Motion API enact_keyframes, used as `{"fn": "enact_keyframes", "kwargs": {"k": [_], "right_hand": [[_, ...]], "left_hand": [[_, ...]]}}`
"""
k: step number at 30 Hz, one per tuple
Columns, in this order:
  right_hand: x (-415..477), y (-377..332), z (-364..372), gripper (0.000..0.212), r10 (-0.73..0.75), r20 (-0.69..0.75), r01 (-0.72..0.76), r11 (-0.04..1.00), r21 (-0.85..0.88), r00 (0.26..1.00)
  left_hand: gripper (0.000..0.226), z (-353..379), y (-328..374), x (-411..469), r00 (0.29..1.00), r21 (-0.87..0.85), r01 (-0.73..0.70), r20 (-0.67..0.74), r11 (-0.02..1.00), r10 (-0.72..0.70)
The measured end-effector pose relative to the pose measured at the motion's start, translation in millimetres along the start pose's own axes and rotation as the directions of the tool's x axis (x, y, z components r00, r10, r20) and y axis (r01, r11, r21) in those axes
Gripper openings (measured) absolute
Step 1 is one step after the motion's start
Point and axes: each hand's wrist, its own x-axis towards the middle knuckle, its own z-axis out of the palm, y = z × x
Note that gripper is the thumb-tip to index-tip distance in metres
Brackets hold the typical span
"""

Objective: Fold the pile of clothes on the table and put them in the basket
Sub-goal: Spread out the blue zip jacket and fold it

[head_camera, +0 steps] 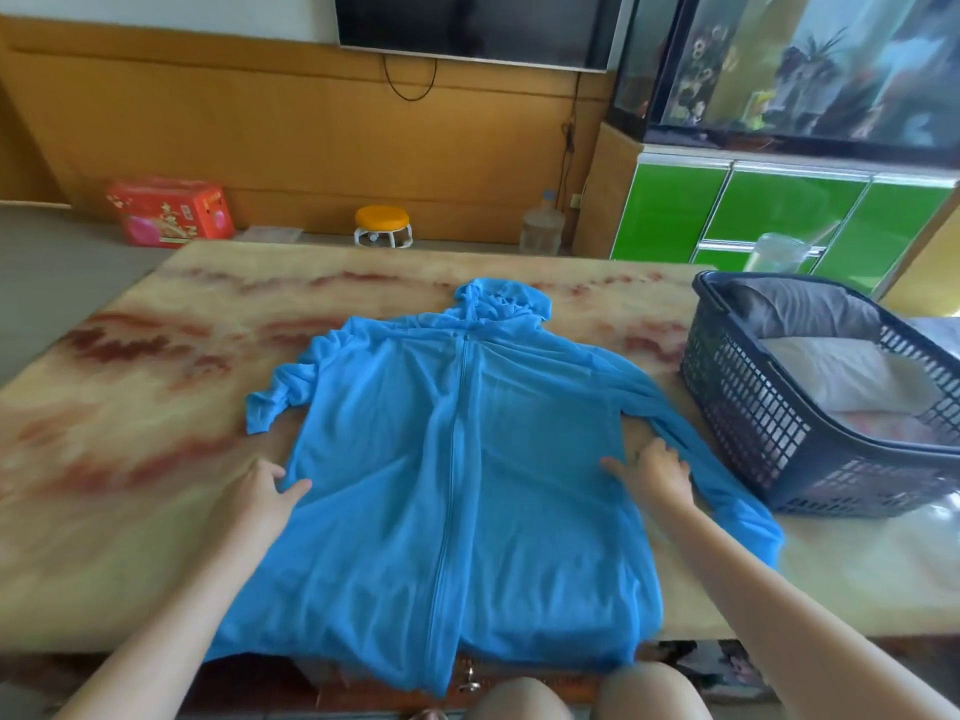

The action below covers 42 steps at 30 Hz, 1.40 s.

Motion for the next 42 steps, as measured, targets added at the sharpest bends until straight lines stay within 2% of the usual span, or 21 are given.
{"fn": "enact_keyframes", "kwargs": {"k": [2, 6, 11, 13, 15, 17, 19, 21, 24, 26, 27, 29, 31, 33, 35, 37, 39, 42], "right_hand": [[6, 10, 5, 0.072, 0.044, 0.036, -0.043, 0.998, -0.046, 0.998], [5, 4, 8, 0.031, -0.028, 0.037, 0.027, 0.999, 0.035, 0.999], [16, 23, -27, 0.019, -0.073, -0.124, 0.061, 0.994, -0.094, 0.990], [20, 34, -31, 0.016, -0.092, -0.134, 0.076, 0.989, -0.125, 0.987], [16, 32, -27, 0.019, -0.102, -0.096, 0.091, 0.989, -0.113, 0.990], [9, 25, -20, 0.039, -0.083, -0.037, 0.080, 0.994, -0.076, 0.996], [4, 20, -12, 0.052, -0.091, 0.008, 0.091, 0.992, -0.087, 0.996], [0, 18, -7, 0.052, -0.136, 0.007, 0.136, 0.982, -0.132, 0.991], [-4, 14, -5, 0.061, -0.307, -0.106, 0.255, 0.905, -0.341, 0.946], [-5, 3, 0, 0.062, -0.431, -0.100, 0.388, 0.874, -0.293, 0.897], [-8, -5, 4, 0.060, -0.477, -0.053, 0.455, 0.861, -0.227, 0.877], [-13, -20, 17, 0.059, -0.565, 0.074, 0.570, 0.813, -0.120, 0.822], [-21, -34, 32, 0.058, -0.619, 0.207, 0.645, 0.759, -0.092, 0.758], [-26, -45, 46, 0.059, -0.636, 0.251, 0.678, 0.722, -0.140, 0.729], [-28, -59, 51, 0.057, -0.659, 0.177, 0.682, 0.715, -0.155, 0.731], [-29, -78, 51, 0.051, -0.680, 0.123, 0.690, 0.719, -0.081, 0.723], [-31, -101, 53, 0.046, -0.711, 0.106, 0.714, 0.700, 0.007, 0.695], [-35, -141, 64, 0.042, -0.758, 0.091, 0.757, 0.651, 0.052, 0.646]], "left_hand": [[0.032, 4, 4, -3, 1.000, 0.062, -0.004, 0.000, 0.998, 0.004], [0.015, 3, -1, 0, 0.997, 0.148, -0.060, -0.047, 0.987, 0.067], [0.021, -3, -13, 5, 0.995, 0.175, -0.052, -0.074, 0.983, 0.065], [0.022, -1, -15, 4, 0.997, 0.204, -0.030, -0.059, 0.979, 0.043], [0.022, 4, -14, 4, 0.999, 0.234, -0.015, -0.042, 0.972, 0.026], [0.021, 10, -8, 5, 0.997, 0.218, -0.035, -0.061, 0.975, 0.050], [0.033, 12, -3, 3, 0.996, 0.226, -0.031, -0.071, 0.974, 0.049], [0.041, 10, 1, -1, 0.994, 0.322, -0.062, -0.068, 0.945, 0.088], [0.045, 15, -2, -3, 0.939, 0.372, -0.243, -0.142, 0.896, 0.313], [0.037, 26, -1, -1, 0.861, 0.259, -0.443, -0.143, 0.858, 0.487], [0.035, 34, 1, -2, 0.831, 0.224, -0.520, -0.089, 0.824, 0.549], [0.042, 46, 6, -5, 0.794, 0.279, -0.599, 0.081, 0.751, 0.603], [0.042, 52, 9, -6, 0.819, 0.293, -0.573, 0.176, 0.765, 0.546], [0.035, 55, 8, -1, 0.811, 0.263, -0.580, 0.100, 0.771, 0.577], [0.025, 52, 10, 6, 0.818, 0.176, -0.569, 0.026, 0.803, 0.574], [0.020, 45, 13, 17, 0.845, 0.068, -0.528, -0.059, 0.846, 0.532], [0.023, 35, 15, 34, 0.866, 0.011, -0.474, -0.171, 0.880, 0.469], [0.033, 18, 9, 67, 0.910, 0.009, -0.348, -0.235, 0.937, 0.340]]}}
